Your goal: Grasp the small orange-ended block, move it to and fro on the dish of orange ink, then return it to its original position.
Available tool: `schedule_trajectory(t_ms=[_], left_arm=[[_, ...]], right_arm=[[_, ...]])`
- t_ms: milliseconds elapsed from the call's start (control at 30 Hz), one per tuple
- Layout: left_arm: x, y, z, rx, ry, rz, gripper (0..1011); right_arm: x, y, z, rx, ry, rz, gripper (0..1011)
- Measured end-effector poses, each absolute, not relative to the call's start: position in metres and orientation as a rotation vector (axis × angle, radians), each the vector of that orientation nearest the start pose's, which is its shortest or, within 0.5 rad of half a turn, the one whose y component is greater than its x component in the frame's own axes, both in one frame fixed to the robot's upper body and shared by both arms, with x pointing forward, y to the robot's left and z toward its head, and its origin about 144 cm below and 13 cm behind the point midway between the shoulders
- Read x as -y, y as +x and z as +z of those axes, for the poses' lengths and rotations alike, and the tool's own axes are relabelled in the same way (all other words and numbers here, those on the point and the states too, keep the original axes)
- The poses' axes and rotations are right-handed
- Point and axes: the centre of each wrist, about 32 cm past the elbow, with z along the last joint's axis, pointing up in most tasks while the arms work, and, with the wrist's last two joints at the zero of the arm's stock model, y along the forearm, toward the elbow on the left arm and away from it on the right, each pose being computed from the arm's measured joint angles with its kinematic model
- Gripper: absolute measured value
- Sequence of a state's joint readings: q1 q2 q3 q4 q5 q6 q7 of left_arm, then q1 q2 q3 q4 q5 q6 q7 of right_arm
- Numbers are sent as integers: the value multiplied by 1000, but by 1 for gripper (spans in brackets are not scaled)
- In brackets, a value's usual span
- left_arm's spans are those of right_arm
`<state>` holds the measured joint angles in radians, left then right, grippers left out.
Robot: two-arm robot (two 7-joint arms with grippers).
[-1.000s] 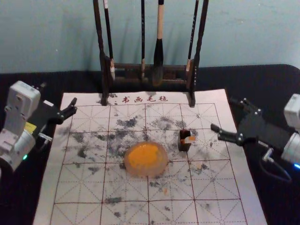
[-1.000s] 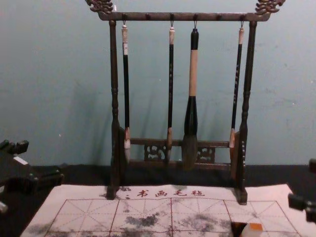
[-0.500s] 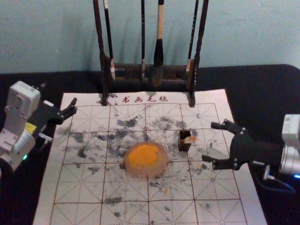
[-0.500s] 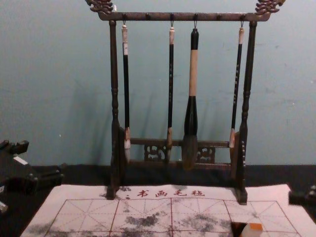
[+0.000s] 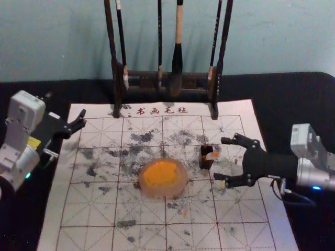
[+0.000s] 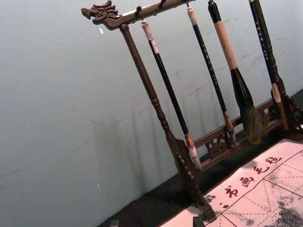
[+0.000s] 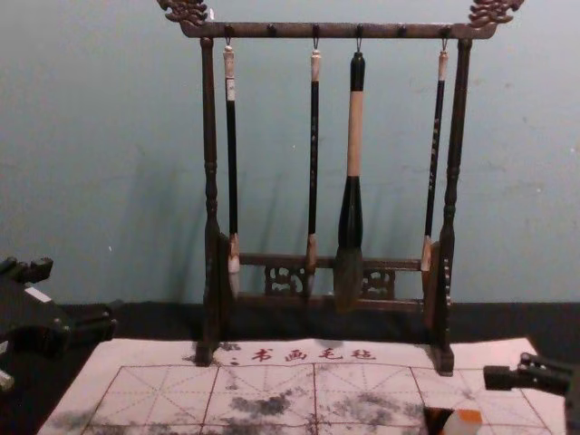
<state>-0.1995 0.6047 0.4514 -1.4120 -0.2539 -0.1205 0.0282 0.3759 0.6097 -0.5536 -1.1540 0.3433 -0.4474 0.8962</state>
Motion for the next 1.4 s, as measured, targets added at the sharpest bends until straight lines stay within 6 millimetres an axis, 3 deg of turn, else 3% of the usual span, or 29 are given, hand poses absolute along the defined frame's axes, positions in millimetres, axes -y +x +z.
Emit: schedule_trajectory(t_ms=[500,1200,1400], left_arm=[[-310,489,1140,285,304,1248,1001],[-310,489,1140,285,304,1248,1001],[-310,489,1140,285,305,1248,1001]], right_arm=[[327,547,1122,270,-271,-376,1003],[323,550,1122,271,-274,-375,1003],[323,550,1122,271,-274,-376,903]])
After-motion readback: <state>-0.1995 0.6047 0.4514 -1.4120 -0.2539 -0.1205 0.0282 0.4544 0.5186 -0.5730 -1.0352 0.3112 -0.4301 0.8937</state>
